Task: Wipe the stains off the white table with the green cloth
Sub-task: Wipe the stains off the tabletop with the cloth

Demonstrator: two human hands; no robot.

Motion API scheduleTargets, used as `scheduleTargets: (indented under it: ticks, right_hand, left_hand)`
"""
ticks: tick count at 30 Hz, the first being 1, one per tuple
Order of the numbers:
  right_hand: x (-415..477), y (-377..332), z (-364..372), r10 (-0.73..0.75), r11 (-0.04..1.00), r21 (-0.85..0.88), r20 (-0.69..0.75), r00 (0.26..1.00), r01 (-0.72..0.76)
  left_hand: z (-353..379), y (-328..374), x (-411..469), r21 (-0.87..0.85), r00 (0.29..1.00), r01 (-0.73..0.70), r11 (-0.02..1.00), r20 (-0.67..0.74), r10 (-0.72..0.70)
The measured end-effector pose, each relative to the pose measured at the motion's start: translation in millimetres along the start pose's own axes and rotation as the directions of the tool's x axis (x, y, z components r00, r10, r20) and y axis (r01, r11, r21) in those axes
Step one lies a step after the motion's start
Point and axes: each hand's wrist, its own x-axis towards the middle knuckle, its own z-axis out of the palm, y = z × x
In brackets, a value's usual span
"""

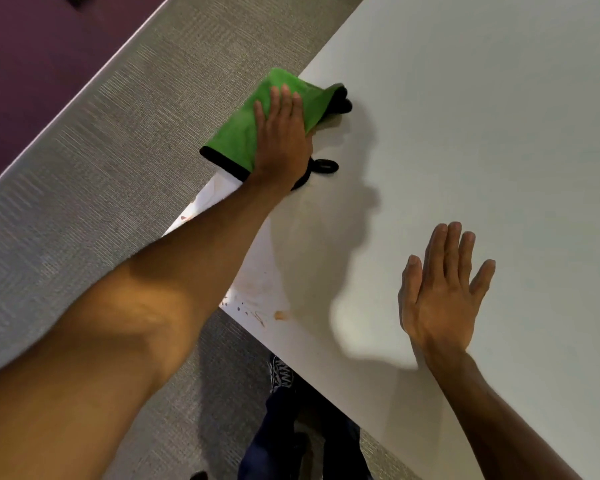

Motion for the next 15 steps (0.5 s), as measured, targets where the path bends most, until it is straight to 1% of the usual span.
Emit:
scheduleTargets:
  ticks: [3, 5, 7, 10, 12, 15]
  right_hand:
    - [0.3, -3.1, -3.7, 0.010, 1.000, -0.004, 0.016, 1.000, -0.010]
    - [0.8, -4.5, -5.9, 0.019, 1.000, -0.004, 0.031, 0.999, -0.019]
    - [0.1, -5.5, -7.1, 0.021, 1.000, 0.001, 0.042, 0.999, -0.021]
    - [0.9, -6.2, -7.3, 0.024, 1.000, 0.002, 0.044, 0.999, -0.024]
    - [1.4, -5.8, -6.5, 0.027, 1.000, -0.007, 0.040, 0.999, -0.026]
    - [2.7, -3.5, -4.3, 0.026, 1.000, -0.014, 0.035, 0.999, -0.025]
  left_hand:
    - [-4.0, 0.1, -30.2, 0.020, 0.991, -0.130, 0.991, 0.027, 0.129]
    - [-5.7, 0.7, -65.7, 0.032, 0.974, -0.219, 0.975, 0.074, 0.216]
    - [-5.8, 2.8, -106.5, 0.045, 0.952, -0.298, 0.954, 0.092, 0.293]
    - [-6.0, 8.6, -167.7, -0.059, 0.920, -0.384, 0.921, 0.059, 0.387]
    - [-0.5, 9.9, -197.7, -0.132, 0.899, -0.435, 0.891, 0.001, 0.439]
    - [5.6, 9.3, -194.4, -0.180, 0.886, -0.462, 0.868, -0.055, 0.460]
